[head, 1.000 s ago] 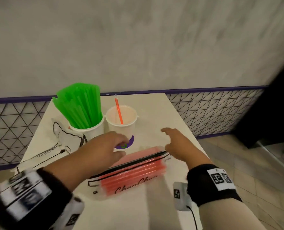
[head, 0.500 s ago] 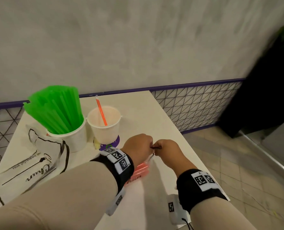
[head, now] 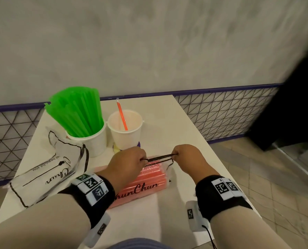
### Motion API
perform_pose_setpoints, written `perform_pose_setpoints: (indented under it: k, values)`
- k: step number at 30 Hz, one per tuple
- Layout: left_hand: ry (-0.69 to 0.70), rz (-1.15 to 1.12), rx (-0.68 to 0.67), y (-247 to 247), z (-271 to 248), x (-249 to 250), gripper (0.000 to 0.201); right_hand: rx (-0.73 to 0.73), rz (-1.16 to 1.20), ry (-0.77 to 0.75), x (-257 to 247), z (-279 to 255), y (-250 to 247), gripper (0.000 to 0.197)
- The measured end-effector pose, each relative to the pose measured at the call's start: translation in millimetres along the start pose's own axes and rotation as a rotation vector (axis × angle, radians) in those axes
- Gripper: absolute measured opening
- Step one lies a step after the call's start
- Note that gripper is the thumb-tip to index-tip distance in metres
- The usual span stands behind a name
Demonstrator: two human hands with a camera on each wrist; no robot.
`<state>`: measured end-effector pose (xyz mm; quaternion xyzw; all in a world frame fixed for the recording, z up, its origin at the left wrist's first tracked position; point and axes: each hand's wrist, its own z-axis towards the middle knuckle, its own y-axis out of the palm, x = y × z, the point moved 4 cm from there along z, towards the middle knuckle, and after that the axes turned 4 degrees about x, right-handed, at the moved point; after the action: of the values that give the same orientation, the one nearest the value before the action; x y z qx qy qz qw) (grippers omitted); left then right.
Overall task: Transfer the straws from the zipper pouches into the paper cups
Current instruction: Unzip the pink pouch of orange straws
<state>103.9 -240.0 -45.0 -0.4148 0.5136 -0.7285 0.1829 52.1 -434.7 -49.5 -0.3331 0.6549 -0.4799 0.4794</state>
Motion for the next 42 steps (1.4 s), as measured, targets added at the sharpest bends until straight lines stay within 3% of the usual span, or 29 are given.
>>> perform_pose_setpoints:
  k: [3, 6, 9, 22, 31, 36, 42]
  values:
    - [-0.019, -0.009, -0.002, -5, -10, -6, 0.017, 0.003, -0.106, -0.09, -13, -1, 2, 0.025]
    - [-0.022, -0.011, -0.008, -5, -16, -7, 0.018, -0.008, -0.063, -0.341, -53, -8, 4, 0.036]
    - [-0.001, 0.013, -0.018, -3, -22, -9, 0.016, -0.059, -0.201, -0.485, -90, -15, 14, 0.018]
    - [-0.071, 0.066, 0.098, -41, -100, -88, 0.01, -0.045, -0.202, -0.469, -75, -19, 13, 0.008]
    - [-0.21, 0.071, 0.26, -60, -126, -132, 0.004, -0.03, -0.291, -0.393, -62, -16, 5, 0.011]
    - [-0.333, -0.028, 0.259, -65, -131, -152, 0.001, -0.076, -0.312, -0.35, -52, -14, -1, 0.011]
    - [-0.141, -0.097, 0.228, -60, -111, -122, 0.007, -0.098, -0.271, -0.328, -61, -17, 3, 0.008]
